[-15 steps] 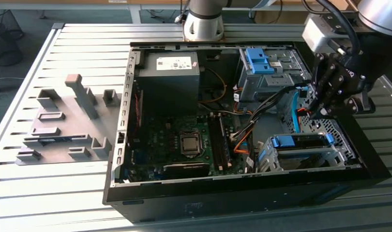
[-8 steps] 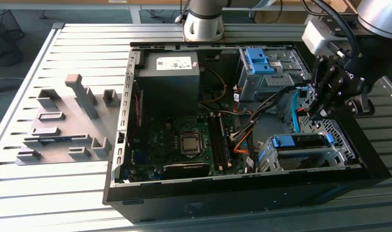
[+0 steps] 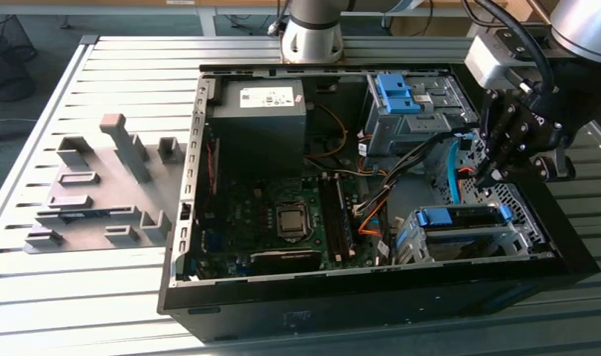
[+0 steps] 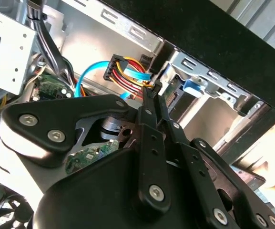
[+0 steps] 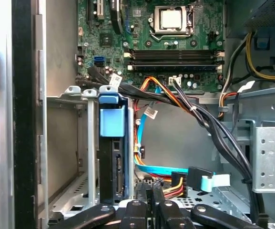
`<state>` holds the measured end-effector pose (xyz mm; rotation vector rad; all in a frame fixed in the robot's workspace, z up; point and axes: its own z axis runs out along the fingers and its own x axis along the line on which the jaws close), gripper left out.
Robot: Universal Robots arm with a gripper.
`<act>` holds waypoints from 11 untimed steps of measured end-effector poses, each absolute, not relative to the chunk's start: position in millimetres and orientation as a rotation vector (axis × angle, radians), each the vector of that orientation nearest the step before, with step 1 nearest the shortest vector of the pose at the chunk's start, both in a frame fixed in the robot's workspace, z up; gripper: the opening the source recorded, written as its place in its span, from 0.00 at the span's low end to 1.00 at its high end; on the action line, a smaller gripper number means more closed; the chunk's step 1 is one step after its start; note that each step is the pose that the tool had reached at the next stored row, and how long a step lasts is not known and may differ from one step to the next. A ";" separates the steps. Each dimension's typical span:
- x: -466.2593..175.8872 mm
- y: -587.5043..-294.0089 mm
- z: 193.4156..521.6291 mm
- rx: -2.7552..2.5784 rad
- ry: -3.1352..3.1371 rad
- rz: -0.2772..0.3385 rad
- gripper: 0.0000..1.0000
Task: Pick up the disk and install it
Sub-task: 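Insert the first disk wire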
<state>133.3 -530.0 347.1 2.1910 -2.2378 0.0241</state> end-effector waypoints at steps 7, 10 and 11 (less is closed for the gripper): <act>127.1 -541.2 346.3 2.191 -2.238 0.025 0.16; 126.5 -545.3 343.9 2.191 -2.239 0.025 0.16; 126.5 -547.3 343.0 2.191 -2.238 0.025 0.16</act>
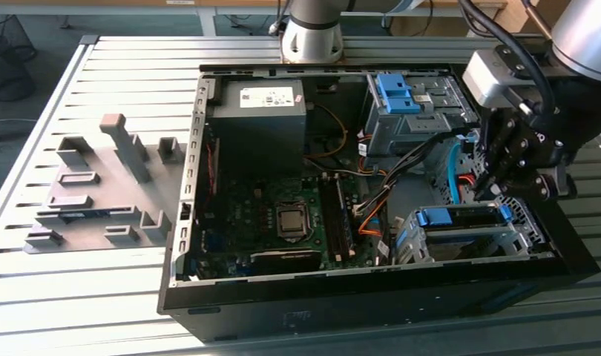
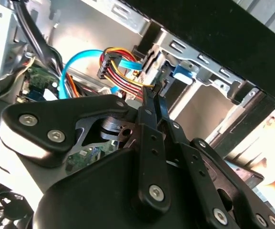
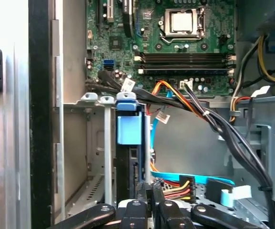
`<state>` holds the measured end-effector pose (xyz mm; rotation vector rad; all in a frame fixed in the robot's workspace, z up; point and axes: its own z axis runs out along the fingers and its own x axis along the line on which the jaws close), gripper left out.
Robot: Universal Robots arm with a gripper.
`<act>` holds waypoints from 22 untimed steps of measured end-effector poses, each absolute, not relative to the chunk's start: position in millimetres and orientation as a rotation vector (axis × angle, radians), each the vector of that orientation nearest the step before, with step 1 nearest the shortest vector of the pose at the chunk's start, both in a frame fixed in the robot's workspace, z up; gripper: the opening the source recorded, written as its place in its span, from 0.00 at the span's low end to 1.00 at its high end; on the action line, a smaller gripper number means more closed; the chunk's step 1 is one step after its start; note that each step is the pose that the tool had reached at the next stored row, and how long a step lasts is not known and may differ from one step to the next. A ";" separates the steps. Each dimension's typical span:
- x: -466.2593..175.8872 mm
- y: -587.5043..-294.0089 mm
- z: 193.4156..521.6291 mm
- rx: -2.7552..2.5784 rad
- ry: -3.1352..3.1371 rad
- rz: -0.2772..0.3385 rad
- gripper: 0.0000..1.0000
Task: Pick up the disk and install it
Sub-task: 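Insert the first disk wire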
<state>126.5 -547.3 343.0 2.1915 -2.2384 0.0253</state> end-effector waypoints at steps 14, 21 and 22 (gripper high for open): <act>125.5 -553.1 336.7 2.198 -2.232 0.025 0.16; 125.5 -554.2 335.4 2.198 -2.232 0.026 0.16; 125.5 -554.3 335.3 2.198 -2.232 0.026 0.16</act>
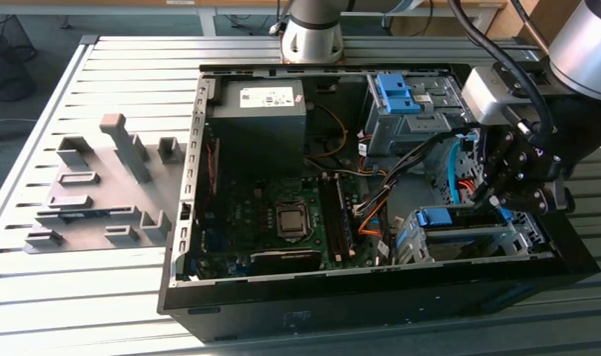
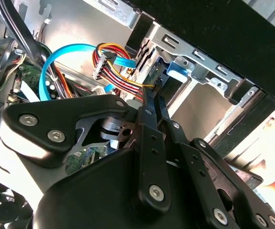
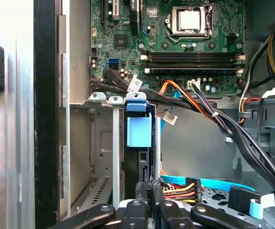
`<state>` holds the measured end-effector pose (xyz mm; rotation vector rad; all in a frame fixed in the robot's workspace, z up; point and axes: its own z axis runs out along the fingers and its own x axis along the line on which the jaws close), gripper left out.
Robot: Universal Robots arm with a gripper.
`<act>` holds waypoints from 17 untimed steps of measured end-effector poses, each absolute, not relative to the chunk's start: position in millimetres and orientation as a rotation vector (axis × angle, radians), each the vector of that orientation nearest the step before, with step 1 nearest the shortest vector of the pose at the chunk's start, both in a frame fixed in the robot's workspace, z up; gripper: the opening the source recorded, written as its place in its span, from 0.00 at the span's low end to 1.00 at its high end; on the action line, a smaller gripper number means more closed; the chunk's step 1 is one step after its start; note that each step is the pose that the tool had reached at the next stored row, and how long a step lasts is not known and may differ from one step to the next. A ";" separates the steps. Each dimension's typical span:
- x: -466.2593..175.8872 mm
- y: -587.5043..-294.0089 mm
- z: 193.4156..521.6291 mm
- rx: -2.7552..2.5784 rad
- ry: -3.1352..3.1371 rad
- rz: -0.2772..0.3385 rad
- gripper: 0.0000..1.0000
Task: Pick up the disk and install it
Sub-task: 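Insert the first disk wire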
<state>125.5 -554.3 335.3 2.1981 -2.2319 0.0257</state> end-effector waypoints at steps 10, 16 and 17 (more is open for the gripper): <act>125.5 -554.5 334.4 2.197 -2.233 0.025 0.16; 125.5 -556.5 334.4 2.193 -2.237 0.026 0.16; 125.5 -556.5 334.2 2.192 -2.238 0.026 0.16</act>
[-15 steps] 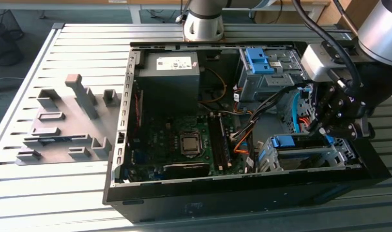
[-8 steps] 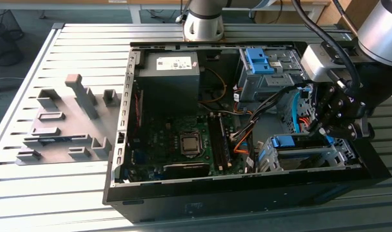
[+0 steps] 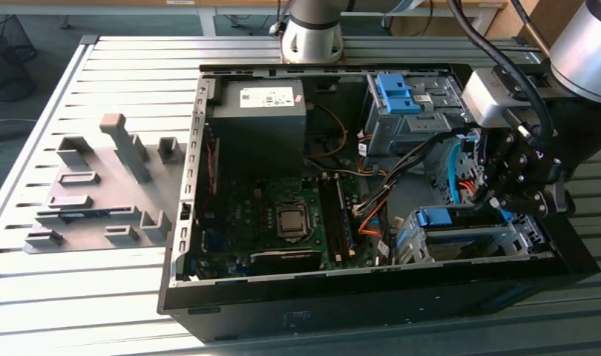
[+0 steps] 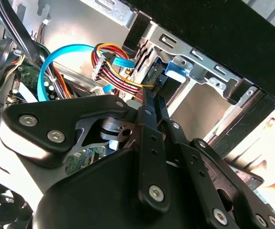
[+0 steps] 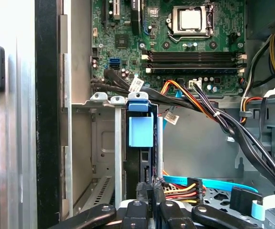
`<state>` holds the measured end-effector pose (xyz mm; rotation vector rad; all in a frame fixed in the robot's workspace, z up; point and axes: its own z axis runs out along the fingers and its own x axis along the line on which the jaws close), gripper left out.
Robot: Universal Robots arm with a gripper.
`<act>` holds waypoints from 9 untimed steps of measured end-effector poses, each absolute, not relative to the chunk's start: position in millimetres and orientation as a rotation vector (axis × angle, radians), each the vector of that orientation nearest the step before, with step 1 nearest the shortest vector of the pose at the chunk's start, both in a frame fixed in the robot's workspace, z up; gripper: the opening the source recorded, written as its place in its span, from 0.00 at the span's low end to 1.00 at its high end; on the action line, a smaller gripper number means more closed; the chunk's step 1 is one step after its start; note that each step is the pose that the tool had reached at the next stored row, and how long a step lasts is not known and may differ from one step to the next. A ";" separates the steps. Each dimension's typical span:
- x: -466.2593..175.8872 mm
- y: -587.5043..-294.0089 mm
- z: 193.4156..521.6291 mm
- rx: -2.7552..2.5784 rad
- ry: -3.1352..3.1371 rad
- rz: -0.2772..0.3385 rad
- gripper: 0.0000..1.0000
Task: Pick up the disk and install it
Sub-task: 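Insert the first disk wire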
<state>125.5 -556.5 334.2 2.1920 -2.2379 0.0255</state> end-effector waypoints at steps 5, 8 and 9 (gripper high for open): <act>125.5 -556.6 332.1 2.190 -2.241 0.024 0.16; 125.5 -556.6 329.3 2.189 -2.243 0.023 0.16; 125.5 -556.6 328.7 2.189 -2.243 0.023 0.16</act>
